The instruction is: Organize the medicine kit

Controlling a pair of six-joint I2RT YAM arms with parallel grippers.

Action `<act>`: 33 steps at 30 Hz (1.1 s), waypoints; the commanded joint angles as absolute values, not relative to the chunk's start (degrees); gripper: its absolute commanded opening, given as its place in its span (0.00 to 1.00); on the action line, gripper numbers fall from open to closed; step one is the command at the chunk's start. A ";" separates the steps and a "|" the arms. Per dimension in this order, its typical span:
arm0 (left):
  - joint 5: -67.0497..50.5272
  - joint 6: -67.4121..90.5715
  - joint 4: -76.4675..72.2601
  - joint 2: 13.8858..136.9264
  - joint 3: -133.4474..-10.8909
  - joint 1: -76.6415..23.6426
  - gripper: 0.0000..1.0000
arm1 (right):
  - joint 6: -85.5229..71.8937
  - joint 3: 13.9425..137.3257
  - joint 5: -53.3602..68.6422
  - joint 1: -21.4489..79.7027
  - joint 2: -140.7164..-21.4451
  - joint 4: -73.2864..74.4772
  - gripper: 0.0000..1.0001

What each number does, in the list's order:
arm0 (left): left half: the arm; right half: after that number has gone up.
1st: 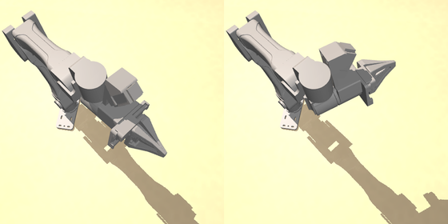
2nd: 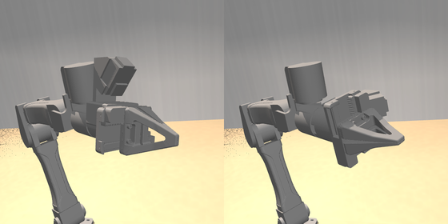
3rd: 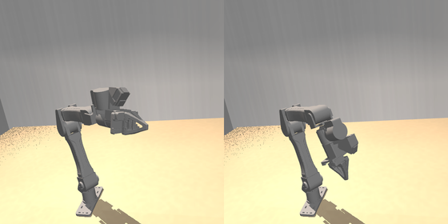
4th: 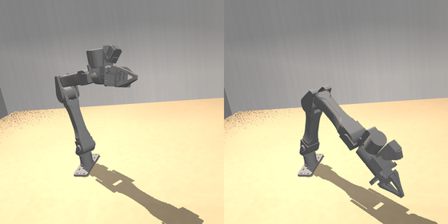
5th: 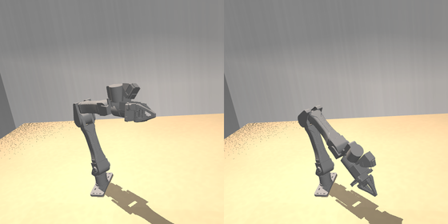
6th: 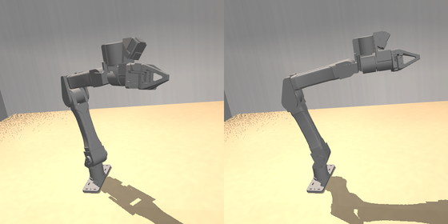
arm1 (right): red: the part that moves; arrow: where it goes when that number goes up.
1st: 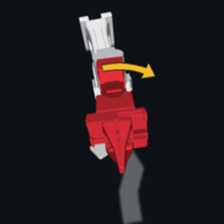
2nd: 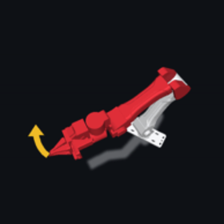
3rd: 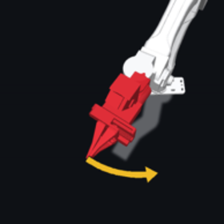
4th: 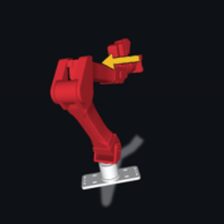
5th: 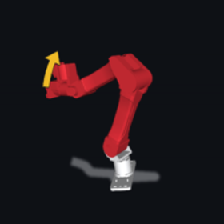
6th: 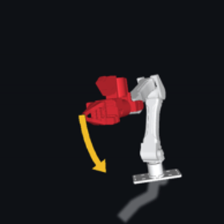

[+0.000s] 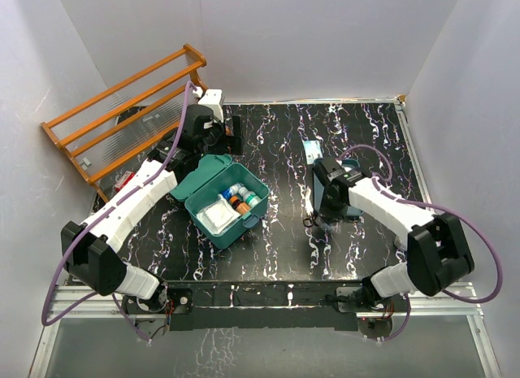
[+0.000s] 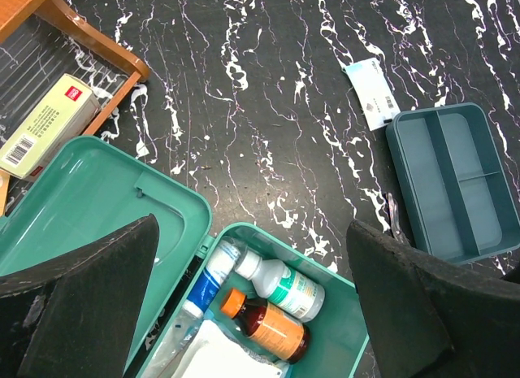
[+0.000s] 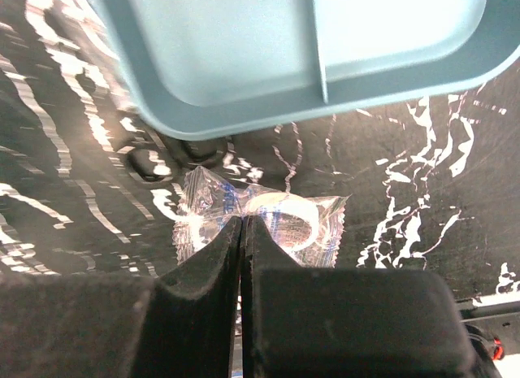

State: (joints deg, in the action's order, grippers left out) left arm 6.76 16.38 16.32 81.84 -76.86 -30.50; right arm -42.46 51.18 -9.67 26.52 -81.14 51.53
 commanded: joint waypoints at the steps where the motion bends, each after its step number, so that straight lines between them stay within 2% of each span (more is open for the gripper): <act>1: 8.09 15.17 15.73 78.66 -76.71 -30.69 0.99 | -42.43 59.47 -13.40 26.25 -76.78 51.77 0.00; 8: 8.80 14.18 16.00 78.66 -77.41 -30.65 0.99 | -40.87 67.38 -17.96 20.66 -79.19 48.26 0.00; 16: 8.72 13.80 15.92 78.66 -78.50 -30.71 0.99 | -41.70 71.11 -20.31 12.21 -88.97 39.31 0.00; 20: 8.30 13.80 15.91 78.64 -78.57 -30.72 0.99 | -48.03 75.21 -20.07 11.01 -94.99 39.31 0.00; 24: 8.46 13.72 16.08 77.09 -78.44 -30.67 0.99 | -57.06 79.85 -24.92 10.82 -99.25 42.68 0.00; 33: 8.61 13.18 16.00 76.44 -78.47 -30.74 0.99 | -77.89 80.10 -25.72 8.08 -104.34 48.69 0.00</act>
